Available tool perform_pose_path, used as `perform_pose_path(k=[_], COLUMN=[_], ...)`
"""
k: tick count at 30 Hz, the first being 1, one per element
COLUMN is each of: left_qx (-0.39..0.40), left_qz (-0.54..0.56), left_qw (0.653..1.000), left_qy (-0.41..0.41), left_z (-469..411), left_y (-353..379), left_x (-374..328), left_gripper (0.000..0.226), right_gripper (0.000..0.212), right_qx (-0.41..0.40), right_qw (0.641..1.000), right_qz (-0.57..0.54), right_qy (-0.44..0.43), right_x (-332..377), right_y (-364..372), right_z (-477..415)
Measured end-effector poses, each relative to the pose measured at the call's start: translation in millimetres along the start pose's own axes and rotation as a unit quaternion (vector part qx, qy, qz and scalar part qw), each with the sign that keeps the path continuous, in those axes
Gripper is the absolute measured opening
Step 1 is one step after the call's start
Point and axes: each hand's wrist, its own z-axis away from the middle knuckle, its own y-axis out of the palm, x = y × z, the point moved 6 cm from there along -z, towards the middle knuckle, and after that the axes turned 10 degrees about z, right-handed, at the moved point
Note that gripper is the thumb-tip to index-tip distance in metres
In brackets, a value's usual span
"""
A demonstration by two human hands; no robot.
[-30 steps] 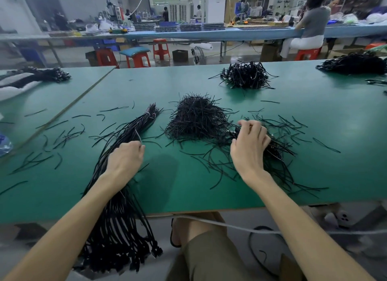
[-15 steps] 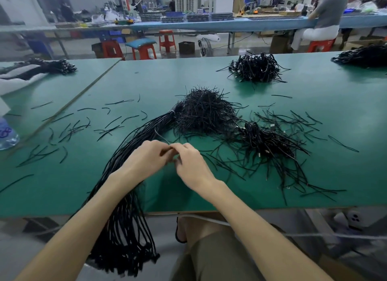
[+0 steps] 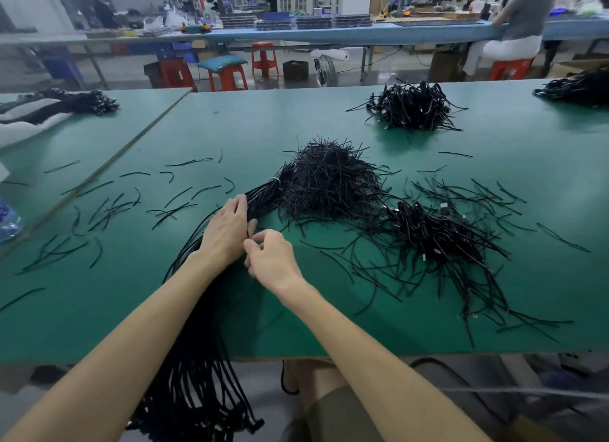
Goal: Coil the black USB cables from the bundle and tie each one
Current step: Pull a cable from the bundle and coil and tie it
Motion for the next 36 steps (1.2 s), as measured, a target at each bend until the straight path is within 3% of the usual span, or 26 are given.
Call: perform_pose_path(k=[8, 18, 24, 31, 34, 36], left_qx=[-0.027, -0.076, -0.079, -0.099, -0.148, -0.166], left_qz=[-0.007, -0.002, -0.001, 0.054, 0.065, 0.049], left_qw=[1.0, 0.991, 0.988, 0.981, 0.982, 0.985], left_qy=[0.002, -0.108, -0.137, -0.158, -0.095, -0.023], left_z=[-20.0, -35.1, -41.3, -39.5, -31.6, -19.4], left_y=[-1.3, -21.1, -15.3, -18.6, -27.7, -31.2], left_x=[21.7, 83.5, 89.1, 91.4, 76.0, 56.7], left_gripper=[0.036, 0.033, 0.042, 0.056, 0.047, 0.035], right_gripper=[0.016, 0.011, 0.01, 0.013, 0.012, 0.01], right_qx=[-0.046, 0.01, -0.071, -0.246, -0.261, -0.228], right_qw=[0.995, 0.986, 0.988, 0.95, 0.948, 0.96], right_qz=[0.047, -0.008, -0.092, -0.184, -0.172, -0.159], right_qy=[-0.081, -0.164, -0.101, -0.057, -0.058, -0.044], right_x=[5.2, 14.6, -14.3, -35.4, -35.2, -35.8], right_y=[5.6, 15.6, -41.2, -112.3, -124.0, -118.9], right_z=[-6.6, 15.1, 14.0, 10.7, 4.9, -0.5])
